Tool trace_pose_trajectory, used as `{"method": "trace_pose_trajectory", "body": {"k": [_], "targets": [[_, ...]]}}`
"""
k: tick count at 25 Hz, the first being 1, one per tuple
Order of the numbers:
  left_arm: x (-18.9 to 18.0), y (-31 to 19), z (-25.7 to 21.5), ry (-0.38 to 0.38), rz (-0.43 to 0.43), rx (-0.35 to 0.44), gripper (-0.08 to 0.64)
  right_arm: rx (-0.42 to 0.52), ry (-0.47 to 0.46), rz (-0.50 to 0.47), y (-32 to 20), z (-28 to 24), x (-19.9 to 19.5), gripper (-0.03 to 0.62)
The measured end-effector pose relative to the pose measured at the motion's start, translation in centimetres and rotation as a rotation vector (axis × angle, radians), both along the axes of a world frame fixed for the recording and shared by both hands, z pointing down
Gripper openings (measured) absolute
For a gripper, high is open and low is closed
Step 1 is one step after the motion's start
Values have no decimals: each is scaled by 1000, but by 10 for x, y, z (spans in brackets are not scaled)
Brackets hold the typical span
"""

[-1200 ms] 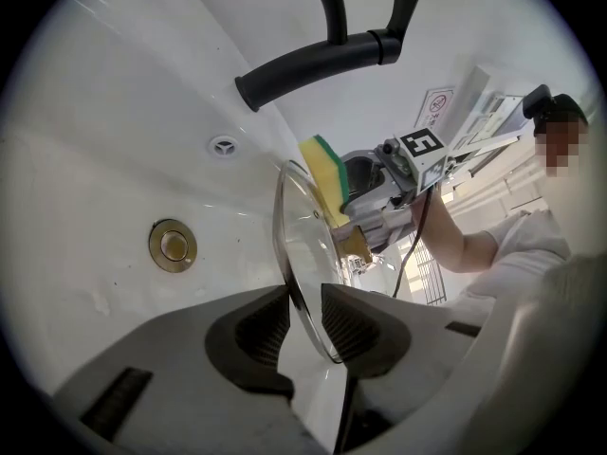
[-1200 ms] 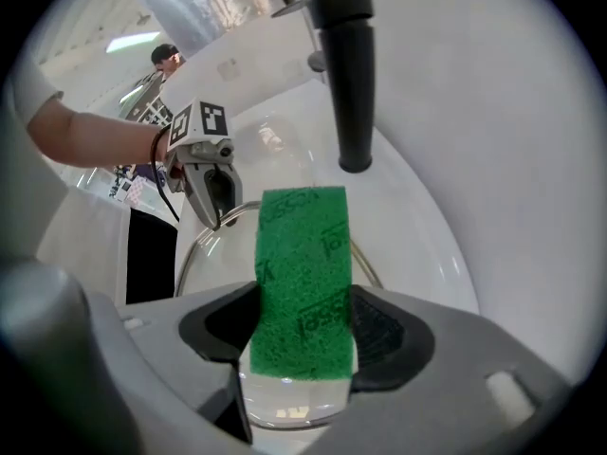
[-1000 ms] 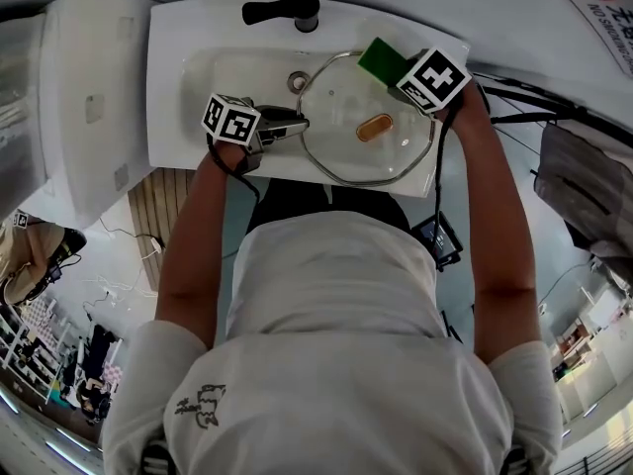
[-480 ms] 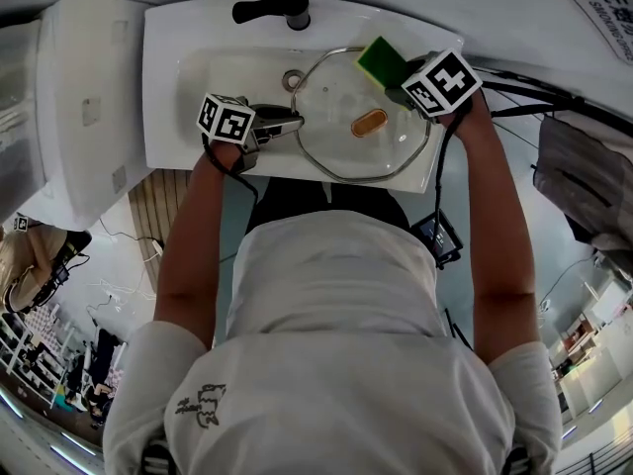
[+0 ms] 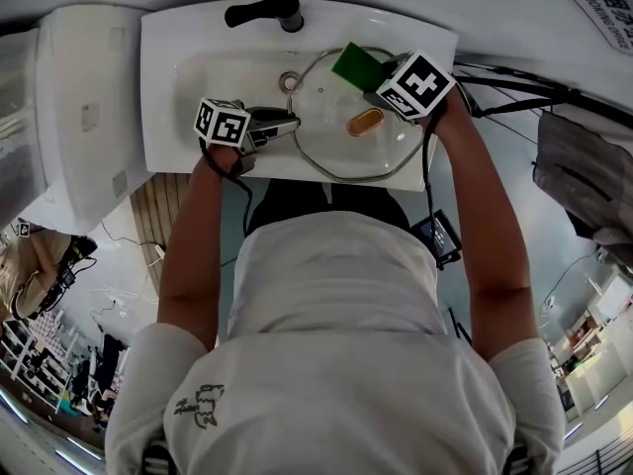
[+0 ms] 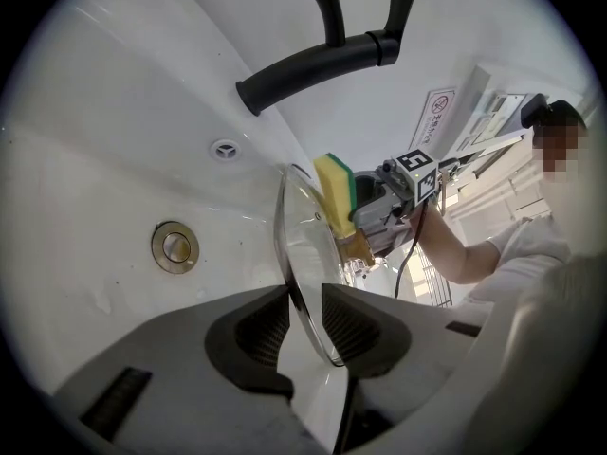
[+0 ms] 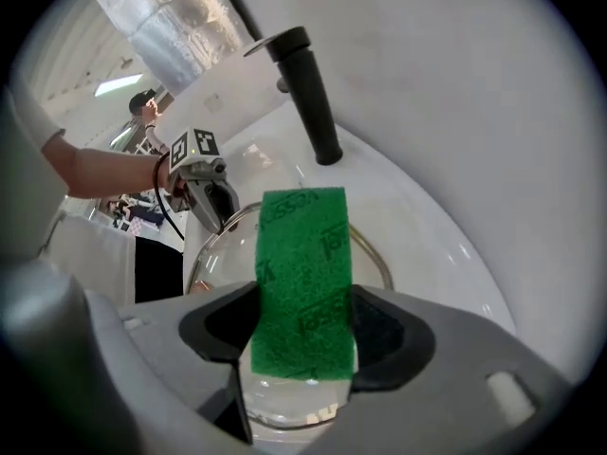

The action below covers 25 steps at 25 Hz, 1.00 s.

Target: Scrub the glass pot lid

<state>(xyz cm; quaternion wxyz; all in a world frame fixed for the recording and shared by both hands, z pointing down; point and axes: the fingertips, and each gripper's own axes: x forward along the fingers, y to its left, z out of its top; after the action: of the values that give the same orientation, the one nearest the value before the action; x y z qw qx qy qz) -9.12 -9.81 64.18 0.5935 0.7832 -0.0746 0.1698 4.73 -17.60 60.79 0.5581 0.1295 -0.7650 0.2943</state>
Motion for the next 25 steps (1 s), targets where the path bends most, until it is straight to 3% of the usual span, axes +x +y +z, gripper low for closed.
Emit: {"method": "trace_pose_trajectory", "body": {"k": [8, 13, 19, 25], "targets": [[1, -1, 1, 15, -30, -9, 106, -26, 39, 230, 0, 15, 91, 290], [-1, -1, 2, 1, -24, -4, 106, -24, 73, 326, 9, 17, 122, 291], [-1, 0, 2, 1, -27, -10, 106, -58, -7, 413, 44, -2, 84, 293], [1, 0, 2, 3, -20, -1, 106, -37, 12, 474, 64, 1, 60, 293]]}}
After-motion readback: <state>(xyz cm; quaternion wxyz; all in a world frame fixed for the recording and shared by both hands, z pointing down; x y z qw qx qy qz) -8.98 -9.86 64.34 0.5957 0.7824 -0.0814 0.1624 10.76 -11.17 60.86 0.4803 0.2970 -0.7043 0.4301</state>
